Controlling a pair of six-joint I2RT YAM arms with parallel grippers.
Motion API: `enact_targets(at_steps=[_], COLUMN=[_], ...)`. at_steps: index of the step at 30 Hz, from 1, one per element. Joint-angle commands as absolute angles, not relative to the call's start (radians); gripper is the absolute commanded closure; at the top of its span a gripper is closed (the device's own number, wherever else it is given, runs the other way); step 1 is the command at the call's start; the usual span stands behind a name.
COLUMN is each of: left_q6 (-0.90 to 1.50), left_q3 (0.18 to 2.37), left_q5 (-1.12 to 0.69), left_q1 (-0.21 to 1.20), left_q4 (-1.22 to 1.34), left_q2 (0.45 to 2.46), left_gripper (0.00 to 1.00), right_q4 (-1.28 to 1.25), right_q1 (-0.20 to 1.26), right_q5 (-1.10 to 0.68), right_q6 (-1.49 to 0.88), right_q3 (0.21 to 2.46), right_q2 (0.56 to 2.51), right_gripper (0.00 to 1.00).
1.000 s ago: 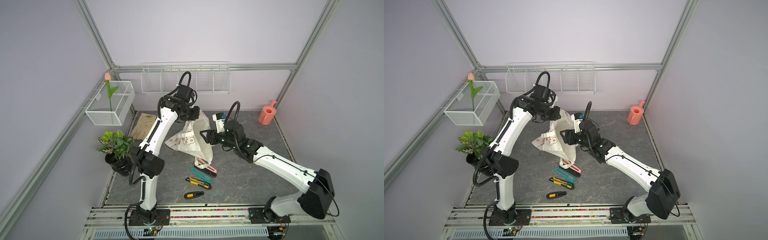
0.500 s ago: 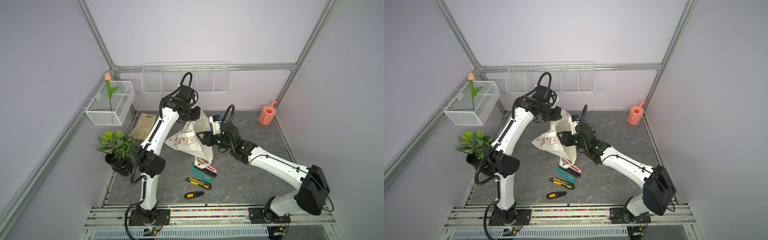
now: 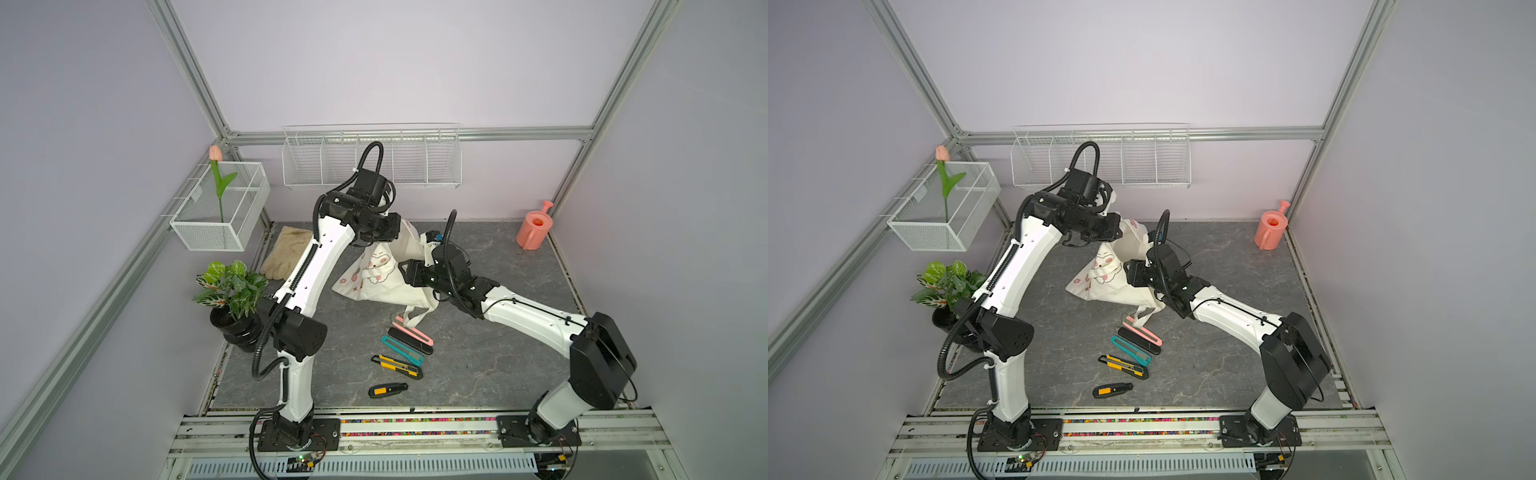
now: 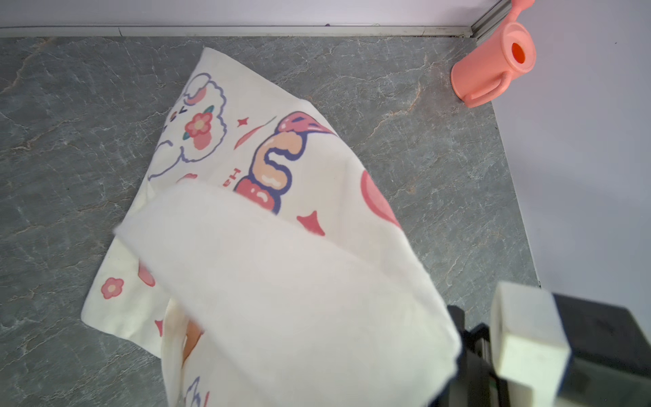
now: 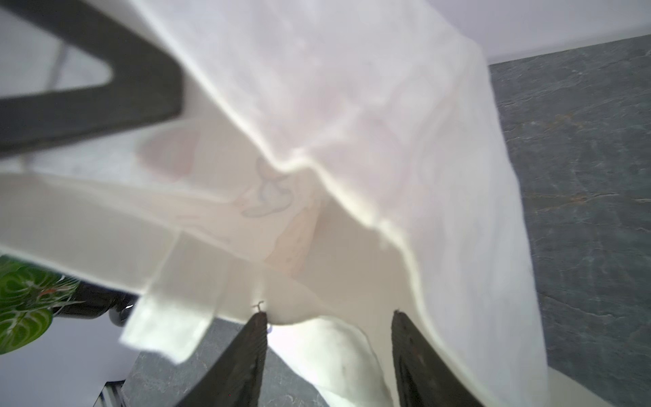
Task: Place the art knife into the pouch
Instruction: Open the pouch at the center of the board.
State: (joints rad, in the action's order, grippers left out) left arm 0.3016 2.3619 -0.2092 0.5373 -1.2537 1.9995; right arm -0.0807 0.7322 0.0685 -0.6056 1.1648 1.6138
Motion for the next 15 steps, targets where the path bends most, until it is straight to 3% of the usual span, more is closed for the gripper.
enact_targets(at_steps=[1,15], left_q6=[0.283,0.270], left_q3=[2.384,2.373], left_q5=[-0.206,-0.188], left_q1=[0.542,0.543], left_q4=[-1.288,-1.304], left_q2=[1.966,1.972], left_gripper=[1.00,1.00], right_q4=[-0.085,-0.141], right_q1=[0.724,0.706], right_q5=[0.069,-0.003], right_q6=[-0.587,-0.593], right_q3=[1.138,1.121], right_q2=[1.558,1.516], right_gripper=[0.41,0.40])
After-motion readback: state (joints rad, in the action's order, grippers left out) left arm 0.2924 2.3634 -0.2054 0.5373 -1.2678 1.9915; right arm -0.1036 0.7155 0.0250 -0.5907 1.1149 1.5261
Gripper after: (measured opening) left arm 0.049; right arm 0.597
